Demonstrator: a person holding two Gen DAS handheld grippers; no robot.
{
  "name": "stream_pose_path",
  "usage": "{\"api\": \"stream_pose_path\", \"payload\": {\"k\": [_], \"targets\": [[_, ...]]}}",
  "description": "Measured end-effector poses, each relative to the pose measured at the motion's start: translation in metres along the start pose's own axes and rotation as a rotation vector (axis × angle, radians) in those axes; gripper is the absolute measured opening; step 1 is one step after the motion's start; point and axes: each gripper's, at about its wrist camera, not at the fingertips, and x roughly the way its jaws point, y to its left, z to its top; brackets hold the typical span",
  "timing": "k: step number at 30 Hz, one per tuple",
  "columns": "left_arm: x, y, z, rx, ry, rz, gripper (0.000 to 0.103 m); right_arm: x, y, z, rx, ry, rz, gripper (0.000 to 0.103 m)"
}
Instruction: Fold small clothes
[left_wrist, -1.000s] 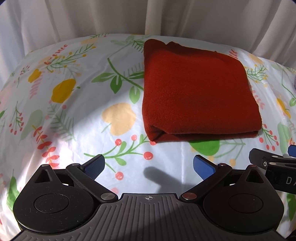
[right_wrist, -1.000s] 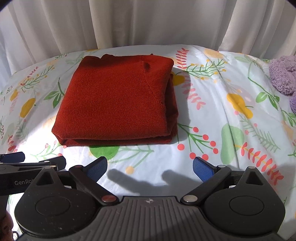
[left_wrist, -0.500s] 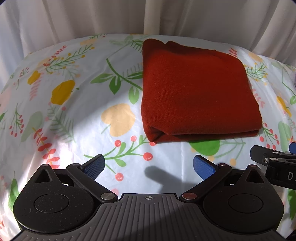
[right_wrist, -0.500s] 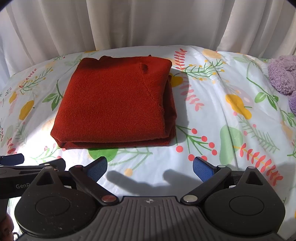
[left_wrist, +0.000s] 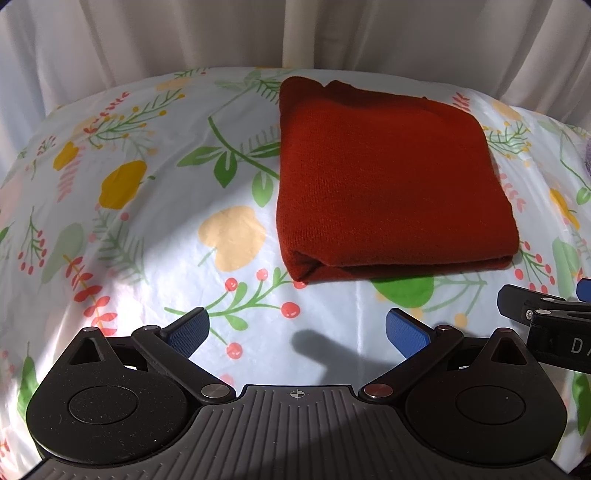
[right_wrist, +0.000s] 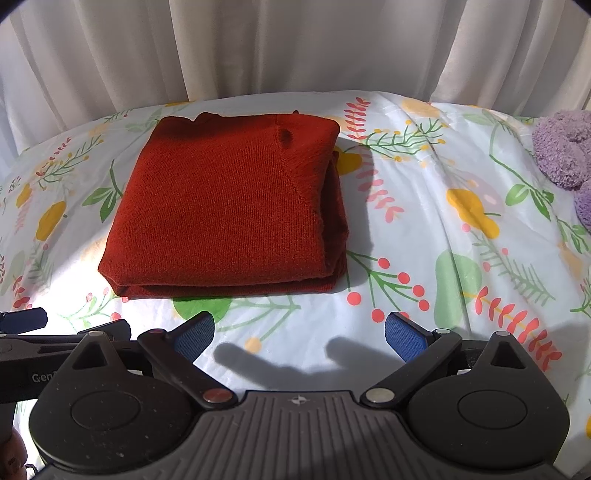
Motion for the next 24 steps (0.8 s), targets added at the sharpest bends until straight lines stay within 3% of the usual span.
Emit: {"api": "stream_pose_path", "payload": {"k": [24], "targets": [[-0.003, -0.0035, 0.003, 0.023, -0.011, 0.02, 0.103, -0.0017, 0.0029, 0.0022, -0.011, 0.001, -0.001, 0.099]]}}
